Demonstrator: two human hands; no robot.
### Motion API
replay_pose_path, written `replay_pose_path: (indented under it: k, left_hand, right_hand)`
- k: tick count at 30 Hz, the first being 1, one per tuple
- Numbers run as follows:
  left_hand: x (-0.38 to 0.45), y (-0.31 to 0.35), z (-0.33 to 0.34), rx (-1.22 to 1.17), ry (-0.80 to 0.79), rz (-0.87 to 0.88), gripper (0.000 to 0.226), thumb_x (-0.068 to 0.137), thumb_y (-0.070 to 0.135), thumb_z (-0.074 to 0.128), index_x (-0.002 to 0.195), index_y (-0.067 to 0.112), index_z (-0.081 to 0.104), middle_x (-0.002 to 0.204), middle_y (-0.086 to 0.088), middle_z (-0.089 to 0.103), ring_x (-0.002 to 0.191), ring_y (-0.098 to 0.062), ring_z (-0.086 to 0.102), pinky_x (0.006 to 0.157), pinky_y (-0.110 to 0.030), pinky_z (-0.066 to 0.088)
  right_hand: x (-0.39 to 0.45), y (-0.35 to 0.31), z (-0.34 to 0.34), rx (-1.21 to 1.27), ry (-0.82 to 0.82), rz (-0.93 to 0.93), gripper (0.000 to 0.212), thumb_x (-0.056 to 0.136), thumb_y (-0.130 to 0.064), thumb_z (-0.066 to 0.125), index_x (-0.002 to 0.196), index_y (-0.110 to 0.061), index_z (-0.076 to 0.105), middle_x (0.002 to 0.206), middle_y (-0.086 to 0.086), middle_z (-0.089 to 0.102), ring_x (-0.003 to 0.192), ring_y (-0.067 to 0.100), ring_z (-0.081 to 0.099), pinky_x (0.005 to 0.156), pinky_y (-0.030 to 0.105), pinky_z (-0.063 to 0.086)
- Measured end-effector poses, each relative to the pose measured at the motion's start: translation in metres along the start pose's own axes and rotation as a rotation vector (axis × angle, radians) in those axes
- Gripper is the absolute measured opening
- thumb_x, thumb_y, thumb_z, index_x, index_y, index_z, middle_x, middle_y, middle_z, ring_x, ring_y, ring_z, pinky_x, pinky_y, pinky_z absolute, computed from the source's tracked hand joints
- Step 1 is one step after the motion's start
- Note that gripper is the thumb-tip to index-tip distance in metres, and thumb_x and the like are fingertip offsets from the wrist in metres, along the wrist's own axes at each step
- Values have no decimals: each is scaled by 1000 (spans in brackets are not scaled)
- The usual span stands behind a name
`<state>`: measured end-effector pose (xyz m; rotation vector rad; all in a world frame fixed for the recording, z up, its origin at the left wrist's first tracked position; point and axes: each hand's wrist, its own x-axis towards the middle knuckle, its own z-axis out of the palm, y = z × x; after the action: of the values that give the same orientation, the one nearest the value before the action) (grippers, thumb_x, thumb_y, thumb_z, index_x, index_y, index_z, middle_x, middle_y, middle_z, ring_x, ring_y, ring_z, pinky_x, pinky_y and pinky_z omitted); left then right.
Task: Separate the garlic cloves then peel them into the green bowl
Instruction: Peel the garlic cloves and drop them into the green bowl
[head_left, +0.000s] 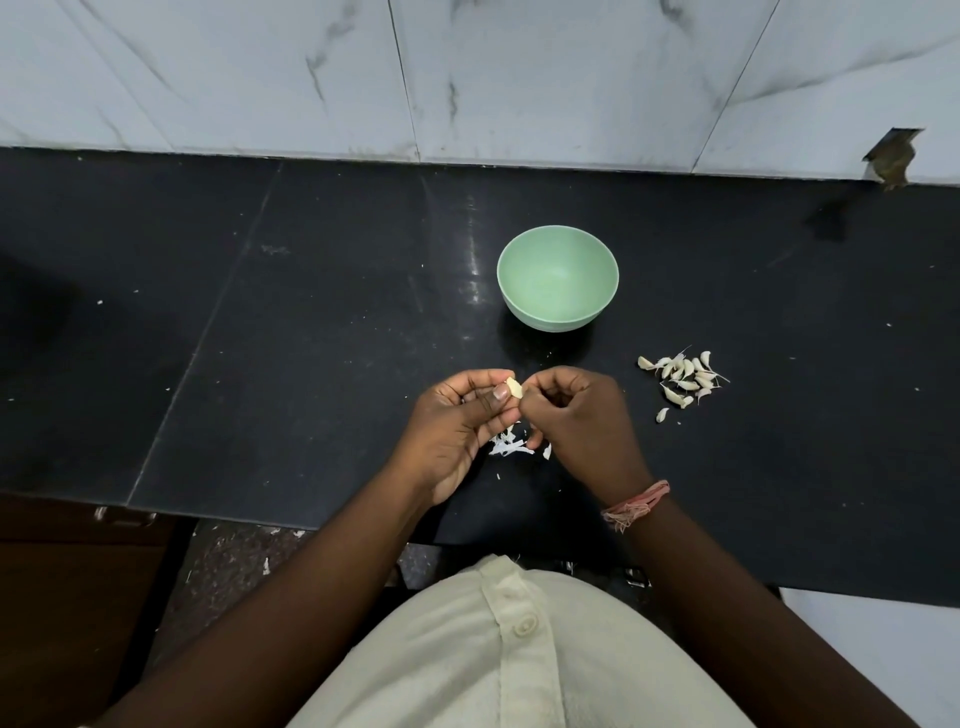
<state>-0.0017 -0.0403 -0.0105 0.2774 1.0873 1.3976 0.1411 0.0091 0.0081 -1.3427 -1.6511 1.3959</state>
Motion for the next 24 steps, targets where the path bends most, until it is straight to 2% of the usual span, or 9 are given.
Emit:
replay_pose_path:
  k: [3, 6, 8, 11, 18, 24]
  left_hand:
    - [-1, 2, 5, 4, 3, -4, 23, 82, 5, 69, 104, -2, 69, 88, -13, 73, 80, -16, 72, 77, -24, 61]
    - [-1, 2, 8, 19, 30, 25, 21, 79, 2, 73, 98, -2, 68, 85, -12, 73, 80, -18, 72, 72, -24, 60]
    - [0, 2, 9, 15, 40, 32, 16, 84, -5, 70, 99, -3, 68, 87, -14, 73, 81, -20, 73, 72, -24, 60]
    - [0, 1, 9, 3, 52, 34, 16, 87, -9, 67, 102, -4, 69, 89, -15, 74, 83, -21, 74, 72, -24, 60]
    - [-1, 2, 9, -17, 69, 8, 19, 89, -9, 62, 103, 0, 70, 89, -10, 76, 80, -16, 74, 71, -24, 61]
    - [0, 1, 7, -41, 80, -10, 18, 92, -6, 61, 105, 3, 71, 97, -13, 77, 82, -17, 74, 70, -24, 61]
  right_hand:
    - [1, 4, 0, -146, 41, -61, 13, 82, -9, 68, 71, -15, 68, 60, 4, 66, 52, 21, 66, 54, 29, 53]
    - [3, 7, 3, -260, 56, -155, 13, 81, -16, 68, 69, -15, 63, 58, 1, 62, 57, 22, 64, 59, 39, 55]
    - [3, 7, 4, -240, 65, -152, 15, 83, -15, 68, 69, -15, 63, 59, 2, 63, 57, 23, 64, 59, 40, 55]
    - [2, 4, 3, -161, 61, -95, 15, 86, -12, 69, 72, -15, 66, 60, 4, 67, 56, 26, 67, 55, 34, 54]
    - [4, 6, 8, -34, 75, 4, 10, 86, -7, 67, 78, -13, 69, 65, 3, 71, 53, 22, 69, 49, 23, 48]
    - [7, 8, 7, 66, 97, 30, 9, 93, -6, 64, 85, -6, 68, 69, 2, 70, 54, 18, 68, 50, 20, 49]
